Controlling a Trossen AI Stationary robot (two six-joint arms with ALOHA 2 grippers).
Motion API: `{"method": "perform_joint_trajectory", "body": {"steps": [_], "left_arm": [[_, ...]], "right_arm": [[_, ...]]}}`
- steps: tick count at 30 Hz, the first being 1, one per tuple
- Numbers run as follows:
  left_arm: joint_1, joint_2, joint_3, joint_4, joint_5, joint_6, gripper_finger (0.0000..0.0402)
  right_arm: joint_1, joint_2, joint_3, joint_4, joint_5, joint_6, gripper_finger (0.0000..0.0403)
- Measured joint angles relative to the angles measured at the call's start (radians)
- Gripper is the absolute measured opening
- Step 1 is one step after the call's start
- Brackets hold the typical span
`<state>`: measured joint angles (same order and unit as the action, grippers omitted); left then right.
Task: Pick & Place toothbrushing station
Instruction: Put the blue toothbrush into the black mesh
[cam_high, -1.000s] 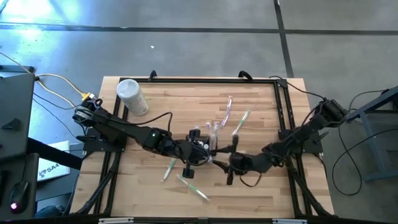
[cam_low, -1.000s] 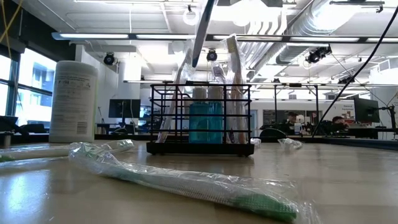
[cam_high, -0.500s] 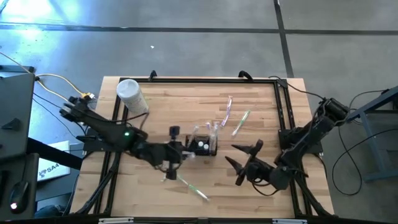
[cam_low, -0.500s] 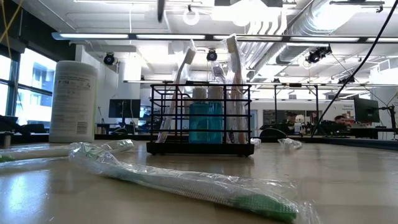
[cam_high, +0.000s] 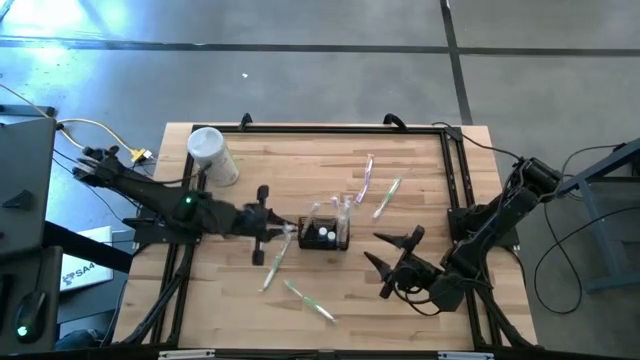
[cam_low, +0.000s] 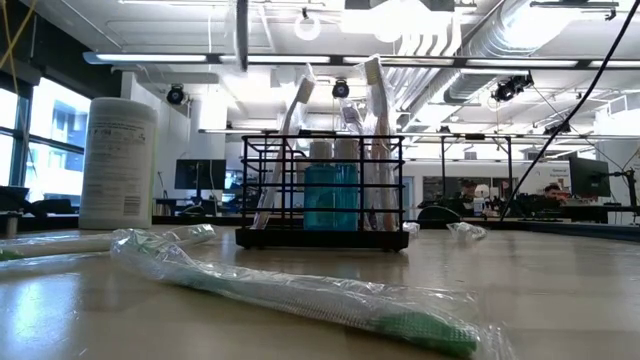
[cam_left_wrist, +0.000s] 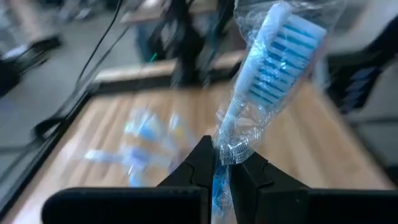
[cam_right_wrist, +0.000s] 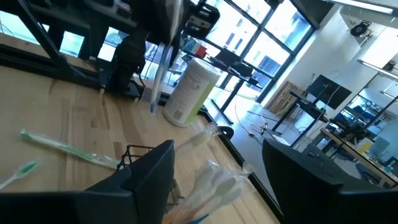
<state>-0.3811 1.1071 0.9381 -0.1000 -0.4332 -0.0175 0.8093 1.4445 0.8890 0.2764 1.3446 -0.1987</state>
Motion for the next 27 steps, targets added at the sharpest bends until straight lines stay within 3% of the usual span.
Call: {"method": "perform_joint_trajectory", "body": {"steps": [4,10,14,27], "left_arm": [[0.083,-0.062,-0.137,0.217,0.174,0.006,0.0019],[0.198,-0.043,-0.263,0.393,0.204,-0.037,0.0019],[0.238,-0.029,-0.276,0.451,0.292,-0.042,0.0019],[0.237,0.011,-0.277,0.423,0.234,-0.035,0.0019]], "right_arm": [[-0.001,0.000,0.000,-0.010,0.010,-0.004,0.0236],[-0.024,0.000,0.000,-0.041,0.009,0.022,0.0236],[-0.034,0.000,0.000,-0.080,0.009,0.063,0.0236],[-0.039,0.000,0.000,-0.109,0.009,0.094,0.0236]]}}
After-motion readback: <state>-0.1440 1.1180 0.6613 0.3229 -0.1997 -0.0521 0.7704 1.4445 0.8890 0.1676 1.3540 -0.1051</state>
